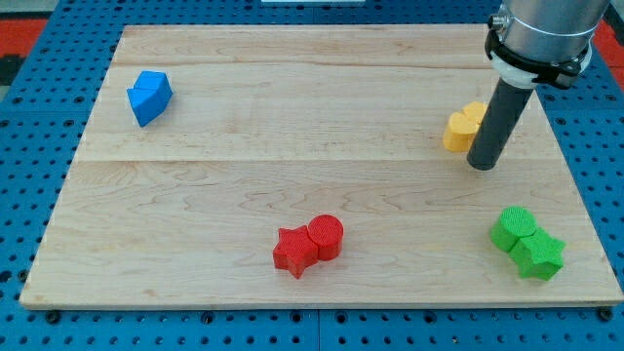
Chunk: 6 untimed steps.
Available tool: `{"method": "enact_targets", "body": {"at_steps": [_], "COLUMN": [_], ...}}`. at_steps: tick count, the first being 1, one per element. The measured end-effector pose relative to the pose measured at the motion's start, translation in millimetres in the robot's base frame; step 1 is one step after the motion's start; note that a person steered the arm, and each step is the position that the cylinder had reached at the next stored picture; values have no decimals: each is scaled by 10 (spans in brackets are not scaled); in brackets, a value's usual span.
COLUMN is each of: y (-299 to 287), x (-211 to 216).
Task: Point your arm at the green star
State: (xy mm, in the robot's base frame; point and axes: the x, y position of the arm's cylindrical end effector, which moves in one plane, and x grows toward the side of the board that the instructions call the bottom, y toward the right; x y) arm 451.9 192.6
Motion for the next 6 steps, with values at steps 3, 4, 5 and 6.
{"method": "enact_targets", "body": {"at_steps": [3,4,5,6], "y": [344,736,755,512], "x": [194,665,1132,1350]}}
